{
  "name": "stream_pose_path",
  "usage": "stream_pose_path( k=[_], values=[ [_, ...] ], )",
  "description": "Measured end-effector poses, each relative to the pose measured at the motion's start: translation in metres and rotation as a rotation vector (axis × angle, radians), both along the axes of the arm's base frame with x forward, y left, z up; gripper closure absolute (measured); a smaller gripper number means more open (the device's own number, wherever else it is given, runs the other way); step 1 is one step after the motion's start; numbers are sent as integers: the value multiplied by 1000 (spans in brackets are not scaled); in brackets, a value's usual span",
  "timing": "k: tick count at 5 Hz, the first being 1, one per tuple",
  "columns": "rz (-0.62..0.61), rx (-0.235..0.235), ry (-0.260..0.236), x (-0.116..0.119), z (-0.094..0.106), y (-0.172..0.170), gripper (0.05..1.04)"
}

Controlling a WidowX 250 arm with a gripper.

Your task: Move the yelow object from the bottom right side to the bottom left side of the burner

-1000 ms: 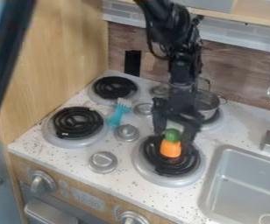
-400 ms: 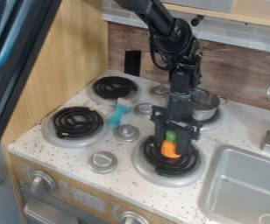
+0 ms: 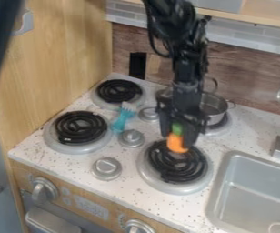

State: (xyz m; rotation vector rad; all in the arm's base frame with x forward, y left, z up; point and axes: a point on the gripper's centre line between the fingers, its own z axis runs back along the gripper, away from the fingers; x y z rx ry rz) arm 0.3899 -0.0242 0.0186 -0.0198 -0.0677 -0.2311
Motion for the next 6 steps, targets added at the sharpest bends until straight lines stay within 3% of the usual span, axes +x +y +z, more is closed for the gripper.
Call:
stream_pose_path(
  k=[1,2,4,6],
  values=[
    [214,14,-26,-3,4,60,437],
    [337,37,-35,-7,4,105,437],
    [515,-14,-47,-12,-12,181,437],
    [489,-50,-41,0,-38,181,437]
  ],
)
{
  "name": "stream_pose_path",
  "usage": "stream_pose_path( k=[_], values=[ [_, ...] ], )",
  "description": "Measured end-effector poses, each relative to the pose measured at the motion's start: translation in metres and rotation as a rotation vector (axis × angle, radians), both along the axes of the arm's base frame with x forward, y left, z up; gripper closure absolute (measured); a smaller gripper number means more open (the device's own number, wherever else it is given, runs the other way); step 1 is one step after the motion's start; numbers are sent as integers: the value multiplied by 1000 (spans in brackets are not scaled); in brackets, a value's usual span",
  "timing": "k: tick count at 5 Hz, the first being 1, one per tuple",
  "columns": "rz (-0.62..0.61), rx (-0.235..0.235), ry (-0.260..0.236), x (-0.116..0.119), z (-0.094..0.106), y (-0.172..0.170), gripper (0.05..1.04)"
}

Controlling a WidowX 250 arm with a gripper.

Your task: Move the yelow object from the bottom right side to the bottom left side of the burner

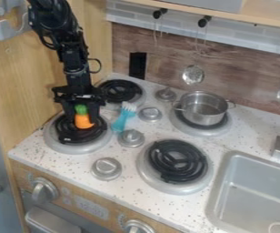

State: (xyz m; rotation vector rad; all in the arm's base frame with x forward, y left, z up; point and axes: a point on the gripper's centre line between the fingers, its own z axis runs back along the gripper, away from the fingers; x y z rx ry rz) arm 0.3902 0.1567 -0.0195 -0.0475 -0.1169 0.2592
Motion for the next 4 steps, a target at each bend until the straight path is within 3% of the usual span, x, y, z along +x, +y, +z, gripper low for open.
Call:
stream_pose_path(
  k=[2,3,4],
  values=[
    [-45,6,14,3,-2,-4,437],
    [-48,15,12,4,-2,-5,355],
    [-45,36,44,-2,-6,-6,83]
  ],
)
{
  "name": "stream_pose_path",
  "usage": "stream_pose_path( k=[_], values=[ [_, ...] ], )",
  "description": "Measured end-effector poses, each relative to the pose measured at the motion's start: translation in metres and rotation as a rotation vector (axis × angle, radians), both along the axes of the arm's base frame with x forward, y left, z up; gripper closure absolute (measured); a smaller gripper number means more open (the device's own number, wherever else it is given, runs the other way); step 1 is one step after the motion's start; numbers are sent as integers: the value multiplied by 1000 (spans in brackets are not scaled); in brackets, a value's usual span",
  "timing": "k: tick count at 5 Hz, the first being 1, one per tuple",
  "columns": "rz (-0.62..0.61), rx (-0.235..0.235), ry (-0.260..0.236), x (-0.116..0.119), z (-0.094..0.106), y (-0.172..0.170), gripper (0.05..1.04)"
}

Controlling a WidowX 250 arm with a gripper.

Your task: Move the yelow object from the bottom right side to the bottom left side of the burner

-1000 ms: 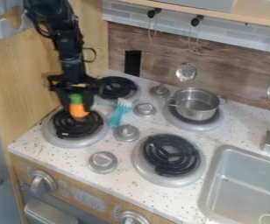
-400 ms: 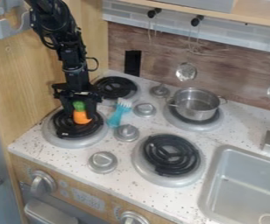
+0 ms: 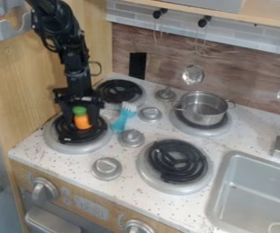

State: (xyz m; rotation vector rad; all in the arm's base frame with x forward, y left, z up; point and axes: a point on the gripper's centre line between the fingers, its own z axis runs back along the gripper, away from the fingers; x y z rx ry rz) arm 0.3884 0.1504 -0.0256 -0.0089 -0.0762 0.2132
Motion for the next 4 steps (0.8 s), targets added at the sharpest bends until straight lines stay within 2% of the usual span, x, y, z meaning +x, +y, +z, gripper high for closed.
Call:
stream_pose_path(
  k=[1,2,3,4],
  values=[
    [-14,12,15,-7,5,-6,70],
    [-44,25,-15,-4,39,-17,83],
    [-105,21,-37,-5,53,-36,84],
    [-157,-11,-26,-7,53,-42,84]
  ],
)
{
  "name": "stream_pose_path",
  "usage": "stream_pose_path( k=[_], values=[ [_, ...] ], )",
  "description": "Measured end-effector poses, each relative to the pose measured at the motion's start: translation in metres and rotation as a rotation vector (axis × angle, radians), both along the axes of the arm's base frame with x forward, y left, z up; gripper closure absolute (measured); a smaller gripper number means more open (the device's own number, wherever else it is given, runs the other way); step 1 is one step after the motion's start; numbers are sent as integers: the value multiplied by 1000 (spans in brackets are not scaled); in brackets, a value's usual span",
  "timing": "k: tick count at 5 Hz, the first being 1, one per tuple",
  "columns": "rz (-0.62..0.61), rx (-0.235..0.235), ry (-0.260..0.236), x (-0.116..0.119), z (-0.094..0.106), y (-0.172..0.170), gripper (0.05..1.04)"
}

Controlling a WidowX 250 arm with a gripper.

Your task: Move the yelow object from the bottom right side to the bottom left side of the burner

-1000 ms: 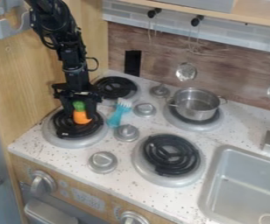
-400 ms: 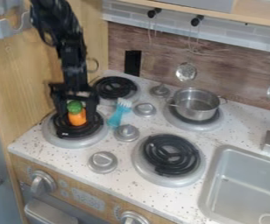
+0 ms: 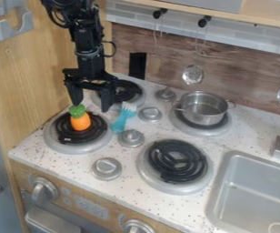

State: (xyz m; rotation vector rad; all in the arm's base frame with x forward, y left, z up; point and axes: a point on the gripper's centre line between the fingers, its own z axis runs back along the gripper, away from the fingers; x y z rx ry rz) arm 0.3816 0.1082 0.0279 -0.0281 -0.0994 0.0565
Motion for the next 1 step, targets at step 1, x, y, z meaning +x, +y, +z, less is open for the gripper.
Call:
stream_pose_path(
  k=[1],
  values=[
    [-69,17,-6,5,9,2,84]
  ],
)
